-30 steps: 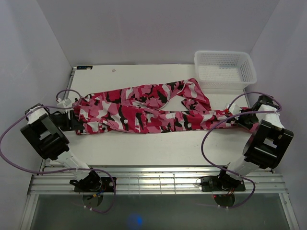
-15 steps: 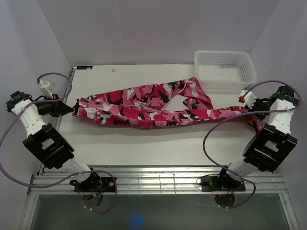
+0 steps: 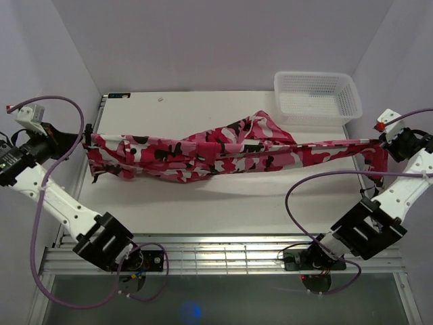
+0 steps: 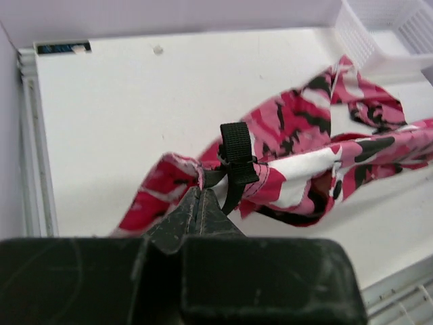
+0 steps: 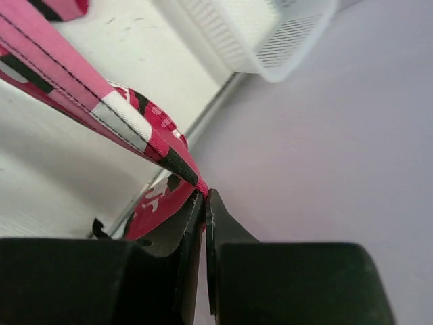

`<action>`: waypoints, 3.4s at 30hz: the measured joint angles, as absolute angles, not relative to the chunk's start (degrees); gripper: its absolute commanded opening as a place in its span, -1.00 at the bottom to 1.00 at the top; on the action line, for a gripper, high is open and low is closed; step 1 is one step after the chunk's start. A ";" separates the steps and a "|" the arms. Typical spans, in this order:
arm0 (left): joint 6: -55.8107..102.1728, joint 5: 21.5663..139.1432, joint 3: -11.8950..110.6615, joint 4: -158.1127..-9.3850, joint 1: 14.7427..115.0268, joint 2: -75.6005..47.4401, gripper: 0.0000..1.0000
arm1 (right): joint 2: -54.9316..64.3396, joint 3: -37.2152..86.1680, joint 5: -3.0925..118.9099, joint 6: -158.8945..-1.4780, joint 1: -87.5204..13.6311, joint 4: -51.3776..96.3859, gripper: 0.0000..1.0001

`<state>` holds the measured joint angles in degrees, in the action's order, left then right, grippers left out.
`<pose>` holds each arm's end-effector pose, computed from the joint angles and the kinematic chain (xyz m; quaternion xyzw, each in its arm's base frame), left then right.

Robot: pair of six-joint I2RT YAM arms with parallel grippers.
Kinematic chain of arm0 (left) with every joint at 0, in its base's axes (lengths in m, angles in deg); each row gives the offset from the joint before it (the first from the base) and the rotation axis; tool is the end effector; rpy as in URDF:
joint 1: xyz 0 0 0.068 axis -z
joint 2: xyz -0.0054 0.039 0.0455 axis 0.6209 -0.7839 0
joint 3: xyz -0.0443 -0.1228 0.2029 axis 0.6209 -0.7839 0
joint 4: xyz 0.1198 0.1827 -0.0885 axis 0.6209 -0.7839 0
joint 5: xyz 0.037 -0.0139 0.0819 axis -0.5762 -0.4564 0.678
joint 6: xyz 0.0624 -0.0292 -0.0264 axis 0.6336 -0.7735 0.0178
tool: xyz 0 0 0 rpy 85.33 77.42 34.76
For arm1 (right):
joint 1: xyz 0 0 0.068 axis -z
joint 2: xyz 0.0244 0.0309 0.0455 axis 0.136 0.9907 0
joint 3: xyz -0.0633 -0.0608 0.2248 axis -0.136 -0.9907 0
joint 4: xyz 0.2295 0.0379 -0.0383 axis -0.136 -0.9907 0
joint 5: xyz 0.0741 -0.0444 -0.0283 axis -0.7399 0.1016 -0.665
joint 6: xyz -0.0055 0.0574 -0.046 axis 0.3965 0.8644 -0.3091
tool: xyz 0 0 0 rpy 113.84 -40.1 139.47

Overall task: Fold and stack the trousers
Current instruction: Flatten the trousers out

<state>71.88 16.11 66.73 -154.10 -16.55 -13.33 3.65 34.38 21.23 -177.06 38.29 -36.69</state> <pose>0.1679 0.1371 0.3760 0.0650 0.7852 -0.2076 0.5799 0.2109 -0.1572 0.3261 -0.4371 0.7741 -0.1295 0.4391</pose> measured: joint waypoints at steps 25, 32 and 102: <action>28.37 25.68 66.82 -116.53 -16.79 -5.04 -1.00 | -12.46 24.00 6.81 -154.27 30.29 -10.86 -0.85; 23.78 31.78 62.58 -109.18 -11.59 -14.59 -1.00 | -2.69 19.36 22.68 -148.78 8.70 -3.77 -0.85; 50.84 64.58 46.16 -130.47 5.09 -33.33 0.07 | 18.78 13.55 46.00 -137.50 -11.68 -3.90 -0.84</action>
<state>50.84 64.58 46.16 -130.47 5.09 -33.33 18.78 13.55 46.00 -137.50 -11.68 -3.90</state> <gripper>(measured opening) 0.536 0.079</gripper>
